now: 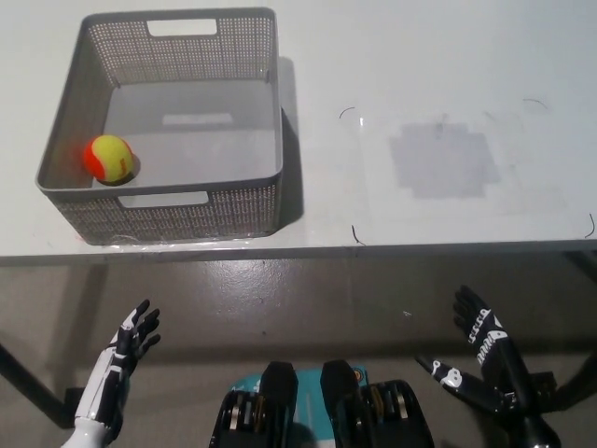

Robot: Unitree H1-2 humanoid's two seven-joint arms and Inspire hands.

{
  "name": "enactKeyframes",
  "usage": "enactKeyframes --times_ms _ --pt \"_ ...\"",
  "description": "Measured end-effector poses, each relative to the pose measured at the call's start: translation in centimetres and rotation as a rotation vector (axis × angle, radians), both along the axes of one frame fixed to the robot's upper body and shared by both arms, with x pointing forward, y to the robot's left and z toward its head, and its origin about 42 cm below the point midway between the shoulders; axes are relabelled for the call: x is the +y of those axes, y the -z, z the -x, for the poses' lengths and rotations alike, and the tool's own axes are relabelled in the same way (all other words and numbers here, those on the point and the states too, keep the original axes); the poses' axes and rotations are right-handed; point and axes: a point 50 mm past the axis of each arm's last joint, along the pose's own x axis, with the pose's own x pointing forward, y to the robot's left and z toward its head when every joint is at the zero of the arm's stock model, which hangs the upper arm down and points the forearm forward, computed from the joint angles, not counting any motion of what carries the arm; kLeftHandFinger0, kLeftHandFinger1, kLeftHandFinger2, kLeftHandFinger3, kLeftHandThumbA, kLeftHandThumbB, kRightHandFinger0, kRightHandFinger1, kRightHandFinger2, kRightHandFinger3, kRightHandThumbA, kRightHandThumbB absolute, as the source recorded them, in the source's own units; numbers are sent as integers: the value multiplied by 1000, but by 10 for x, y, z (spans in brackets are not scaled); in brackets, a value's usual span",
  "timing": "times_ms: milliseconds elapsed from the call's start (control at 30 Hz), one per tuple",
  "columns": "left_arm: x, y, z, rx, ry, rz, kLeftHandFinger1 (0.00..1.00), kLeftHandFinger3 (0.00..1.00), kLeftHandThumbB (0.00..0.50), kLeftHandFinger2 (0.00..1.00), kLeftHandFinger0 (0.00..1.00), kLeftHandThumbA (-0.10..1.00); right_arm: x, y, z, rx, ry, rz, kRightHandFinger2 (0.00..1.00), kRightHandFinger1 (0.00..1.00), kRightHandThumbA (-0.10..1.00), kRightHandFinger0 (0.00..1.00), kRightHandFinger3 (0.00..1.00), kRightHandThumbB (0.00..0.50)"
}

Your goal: Use the right hand to pick up a tennis ball and put it into a container on the left side

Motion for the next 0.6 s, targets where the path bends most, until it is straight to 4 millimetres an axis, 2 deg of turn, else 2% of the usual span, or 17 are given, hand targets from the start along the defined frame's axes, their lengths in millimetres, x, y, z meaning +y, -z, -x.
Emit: enactKeyframes --times_ms 167,267,367,400,600 --pt "-1 -1 -2 -7 2 1 1000 1000 210 1000 1000 1000 -3 0 -4 2 8 -10 1000 1000 1000 1000 1000 186" --pt "-1 -2 -2 -7 2 2 1000 1000 245 1000 1000 1000 -4 0 -6 1 11 -15 1000 1000 1000 1000 1000 185" --pt "-1 -1 -1 -6 1 3 1000 1000 228 1000 1000 1000 -4 2 -5 8 7 -15 1000 1000 1000 1000 1000 179" --pt "-1 0 0 -4 1 4 1000 1000 209 1000 1000 1000 -4 3 -5 12 6 -15 1000 1000 1000 1000 1000 190" --pt "-1 3 4 5 -2 5 1000 1000 199 1000 1000 1000 -4 4 -5 15 -2 -14 1000 1000 1000 1000 1000 187"
